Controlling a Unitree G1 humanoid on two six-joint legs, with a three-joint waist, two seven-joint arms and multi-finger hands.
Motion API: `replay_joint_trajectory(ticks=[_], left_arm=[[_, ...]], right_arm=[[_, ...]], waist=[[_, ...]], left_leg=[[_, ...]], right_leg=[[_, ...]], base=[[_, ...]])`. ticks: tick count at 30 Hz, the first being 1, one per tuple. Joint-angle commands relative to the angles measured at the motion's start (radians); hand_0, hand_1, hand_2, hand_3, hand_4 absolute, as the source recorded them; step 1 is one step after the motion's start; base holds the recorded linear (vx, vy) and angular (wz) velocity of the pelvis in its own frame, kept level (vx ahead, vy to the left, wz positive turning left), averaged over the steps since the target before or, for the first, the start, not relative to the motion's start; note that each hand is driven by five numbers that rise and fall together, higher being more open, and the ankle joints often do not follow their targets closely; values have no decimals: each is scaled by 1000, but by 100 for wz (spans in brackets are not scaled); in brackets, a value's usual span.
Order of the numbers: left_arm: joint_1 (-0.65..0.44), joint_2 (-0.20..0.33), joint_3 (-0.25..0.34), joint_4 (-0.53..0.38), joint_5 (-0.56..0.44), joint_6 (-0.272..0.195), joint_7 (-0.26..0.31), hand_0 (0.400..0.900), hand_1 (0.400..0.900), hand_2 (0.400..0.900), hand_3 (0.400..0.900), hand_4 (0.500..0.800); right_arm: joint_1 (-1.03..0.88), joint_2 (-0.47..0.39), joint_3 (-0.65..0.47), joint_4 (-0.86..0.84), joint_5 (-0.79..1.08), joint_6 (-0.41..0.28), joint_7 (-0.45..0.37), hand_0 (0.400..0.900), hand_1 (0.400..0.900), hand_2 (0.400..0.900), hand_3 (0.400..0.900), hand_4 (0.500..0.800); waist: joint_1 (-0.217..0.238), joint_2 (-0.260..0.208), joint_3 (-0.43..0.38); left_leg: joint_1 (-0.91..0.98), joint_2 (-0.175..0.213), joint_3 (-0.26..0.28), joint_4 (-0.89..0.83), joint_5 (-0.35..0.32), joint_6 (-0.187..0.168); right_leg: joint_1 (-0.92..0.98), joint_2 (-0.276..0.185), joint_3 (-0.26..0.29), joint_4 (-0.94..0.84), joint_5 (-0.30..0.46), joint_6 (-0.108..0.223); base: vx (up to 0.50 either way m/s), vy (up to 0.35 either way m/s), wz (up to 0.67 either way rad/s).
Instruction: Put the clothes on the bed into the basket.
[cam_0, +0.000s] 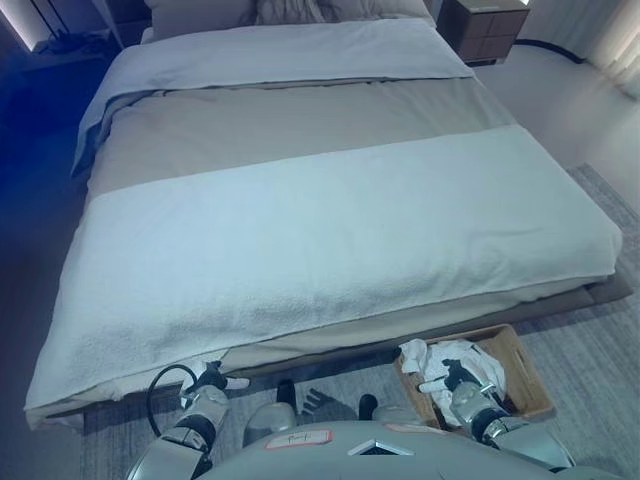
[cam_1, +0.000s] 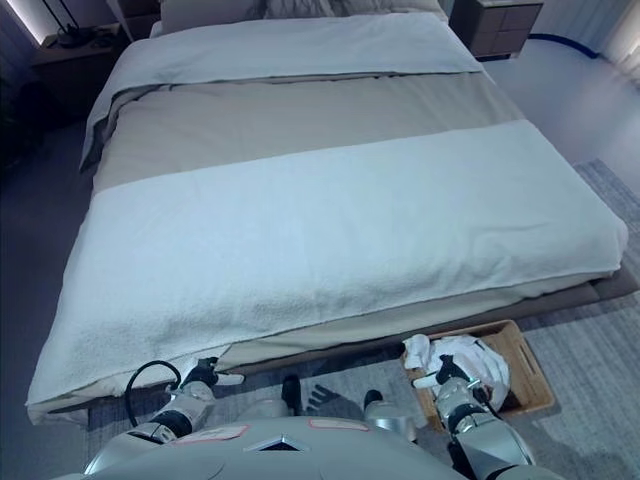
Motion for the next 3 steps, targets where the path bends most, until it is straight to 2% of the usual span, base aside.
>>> replay_joint_trajectory(ticks=[1, 3], left_arm=[[-80, 39, -14, 52, 39, -16, 21, 900, 900, 900, 900, 800], [-77, 41, -15, 52, 41, -18, 18, 900, 900, 900, 900, 800]], right_arm=[[-50, -22, -10, 48, 9, -1, -17, 900, 900, 900, 900, 800], [-51, -20, -6, 44, 7, -4, -16, 900, 900, 900, 900, 800]], waist=[[14, -28, -10], [13, -31, -11]], left_leg=[[61, -35, 38, 5, -102, 8], [65, -34, 39, 5, -105, 9]], right_leg=[[9, -19, -9, 4, -53, 37], [10, -19, -6, 4, -53, 36]], base=[[20, 8, -9], [5, 2, -6]])
